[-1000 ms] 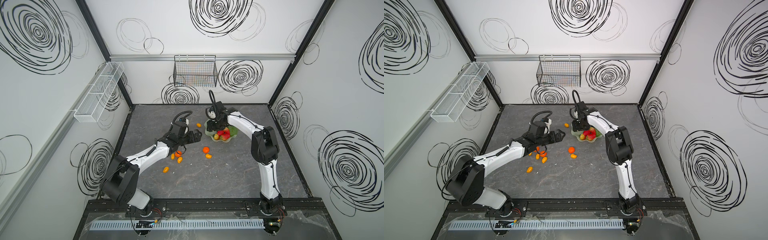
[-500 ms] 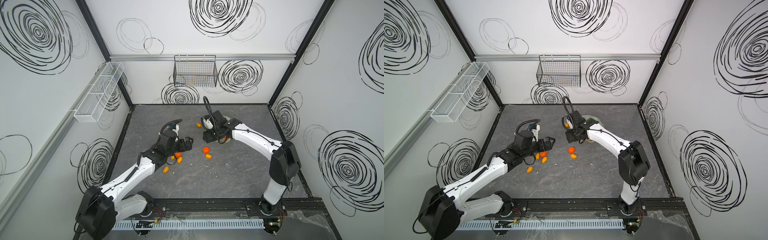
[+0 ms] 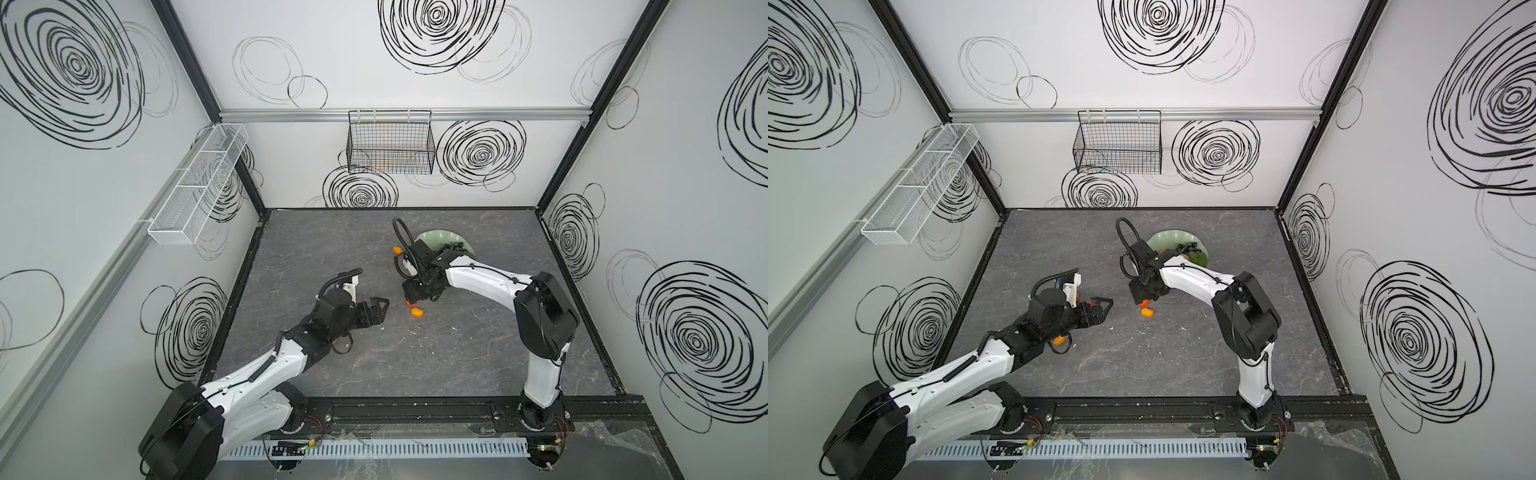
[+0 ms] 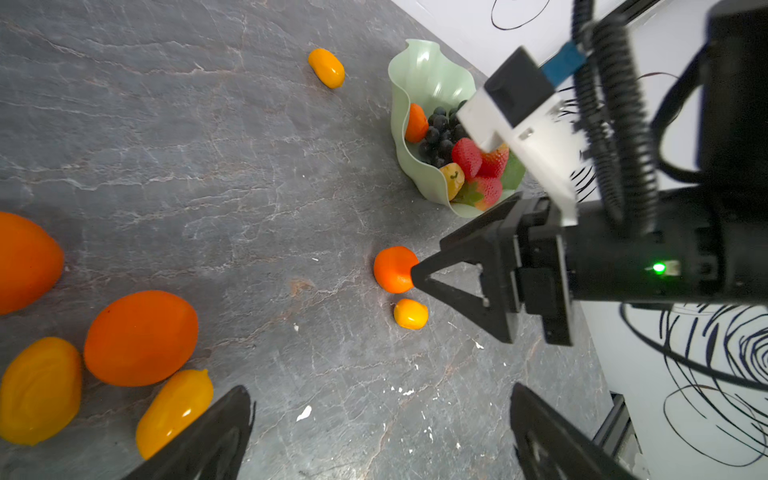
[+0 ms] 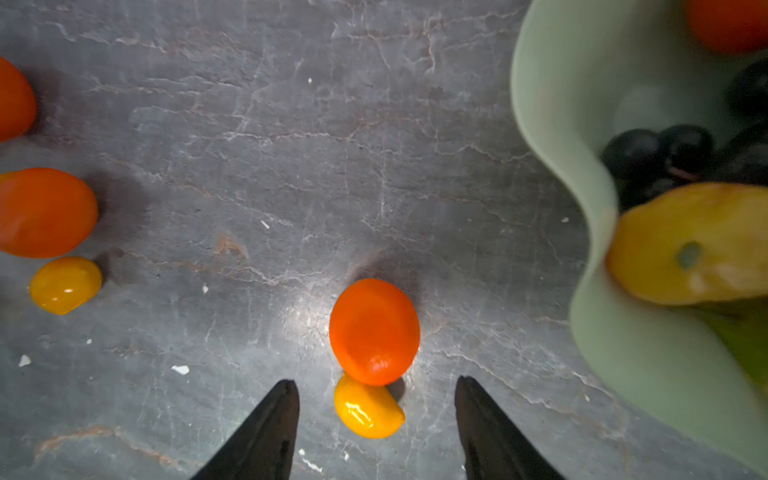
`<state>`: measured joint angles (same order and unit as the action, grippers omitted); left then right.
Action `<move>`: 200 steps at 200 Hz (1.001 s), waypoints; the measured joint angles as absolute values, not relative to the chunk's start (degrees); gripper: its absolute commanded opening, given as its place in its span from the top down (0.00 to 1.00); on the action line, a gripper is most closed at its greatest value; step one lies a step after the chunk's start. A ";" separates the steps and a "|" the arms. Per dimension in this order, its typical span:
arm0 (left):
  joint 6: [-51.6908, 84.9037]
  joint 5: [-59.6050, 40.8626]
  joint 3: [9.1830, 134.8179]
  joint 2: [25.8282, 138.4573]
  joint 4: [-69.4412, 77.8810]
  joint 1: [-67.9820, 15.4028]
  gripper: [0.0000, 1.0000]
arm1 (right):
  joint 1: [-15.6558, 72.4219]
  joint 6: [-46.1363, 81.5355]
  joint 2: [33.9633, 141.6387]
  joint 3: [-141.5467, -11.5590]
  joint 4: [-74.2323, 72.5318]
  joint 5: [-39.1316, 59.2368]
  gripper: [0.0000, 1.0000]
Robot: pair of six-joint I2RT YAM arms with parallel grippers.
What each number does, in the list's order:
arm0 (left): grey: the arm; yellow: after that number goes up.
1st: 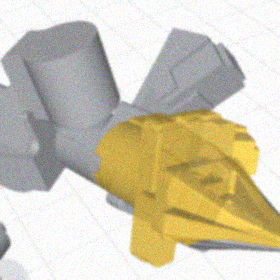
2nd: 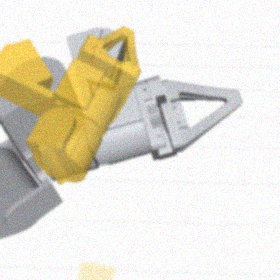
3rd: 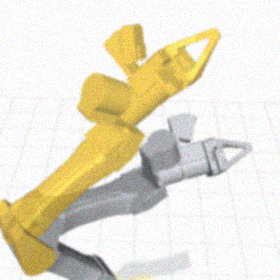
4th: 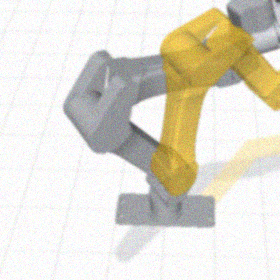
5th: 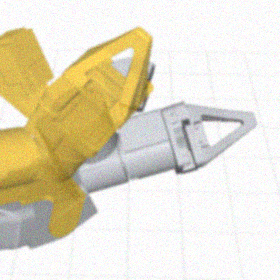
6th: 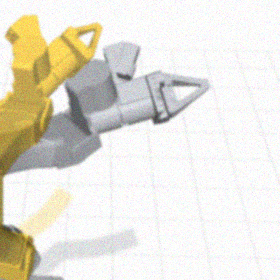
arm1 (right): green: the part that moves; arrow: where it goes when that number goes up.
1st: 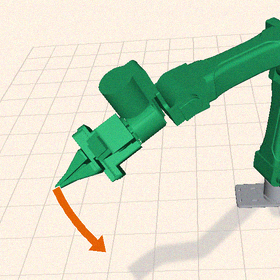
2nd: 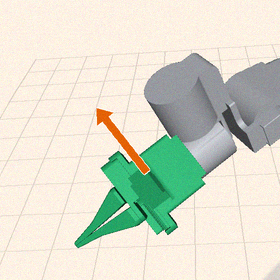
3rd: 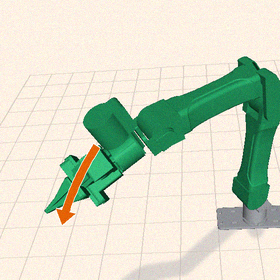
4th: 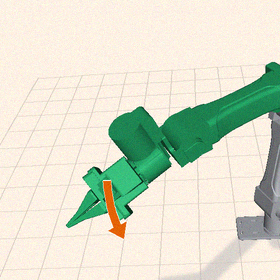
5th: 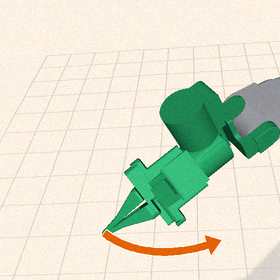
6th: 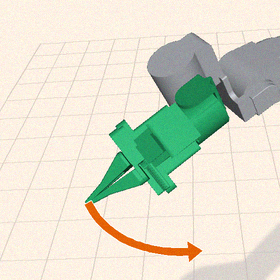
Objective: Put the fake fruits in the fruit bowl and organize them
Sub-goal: 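Move the right gripper back to the pile and close on another orange, then carry the second orange over the green bowl with the right gripper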
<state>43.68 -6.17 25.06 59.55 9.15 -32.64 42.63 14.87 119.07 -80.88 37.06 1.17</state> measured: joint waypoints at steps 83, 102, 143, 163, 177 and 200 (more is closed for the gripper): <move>45.30 -6.17 24.40 61.23 13.61 -32.64 0.01 | 42.92 13.82 124.29 -84.51 37.08 1.41 0.37; 45.50 -6.17 24.12 61.47 13.78 -32.64 0.00 | 42.98 13.80 125.19 -84.93 37.06 1.37 0.40; 45.91 -6.15 23.27 61.47 13.96 -32.64 0.01 | 43.00 13.61 126.89 -85.49 37.08 1.37 0.46; 46.11 -6.15 22.98 61.47 13.98 -32.64 0.01 | 43.00 13.61 126.93 -85.56 37.08 1.37 0.51; 46.26 -6.15 22.87 61.47 13.98 -32.64 0.01 | 43.00 13.61 126.91 -85.58 37.08 1.37 0.52; 46.37 -6.15 22.87 61.47 13.98 -32.64 0.01 | 43.00 13.65 126.91 -85.56 37.06 1.39 0.53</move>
